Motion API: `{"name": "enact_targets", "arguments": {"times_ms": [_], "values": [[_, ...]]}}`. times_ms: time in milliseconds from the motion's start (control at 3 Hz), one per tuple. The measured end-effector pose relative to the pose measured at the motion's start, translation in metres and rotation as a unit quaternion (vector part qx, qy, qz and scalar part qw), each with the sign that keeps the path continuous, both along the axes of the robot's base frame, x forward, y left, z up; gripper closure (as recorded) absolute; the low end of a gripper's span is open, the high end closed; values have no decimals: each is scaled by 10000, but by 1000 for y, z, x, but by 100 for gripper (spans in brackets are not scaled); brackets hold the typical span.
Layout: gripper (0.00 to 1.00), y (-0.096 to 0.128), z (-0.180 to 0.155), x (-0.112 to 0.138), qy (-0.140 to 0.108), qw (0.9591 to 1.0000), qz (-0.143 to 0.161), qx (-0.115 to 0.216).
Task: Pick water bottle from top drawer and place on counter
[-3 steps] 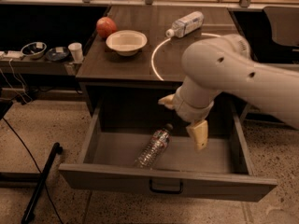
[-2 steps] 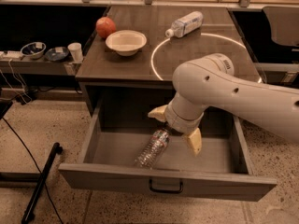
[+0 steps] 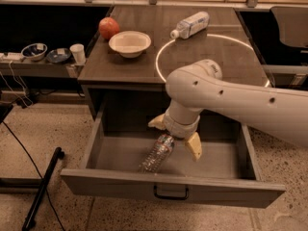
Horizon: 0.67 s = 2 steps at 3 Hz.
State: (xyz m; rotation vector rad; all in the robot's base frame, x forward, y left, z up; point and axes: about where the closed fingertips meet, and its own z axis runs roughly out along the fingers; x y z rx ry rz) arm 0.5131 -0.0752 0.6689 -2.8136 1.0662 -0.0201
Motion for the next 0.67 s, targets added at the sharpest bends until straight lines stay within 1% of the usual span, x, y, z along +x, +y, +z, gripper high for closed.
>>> {"name": "enact_targets", "arguments": {"times_ms": [333,667], "values": [[0,12,-50,11,378,9982,360,-284],[19,26,-79,15,587,9957,643,-330]]}}
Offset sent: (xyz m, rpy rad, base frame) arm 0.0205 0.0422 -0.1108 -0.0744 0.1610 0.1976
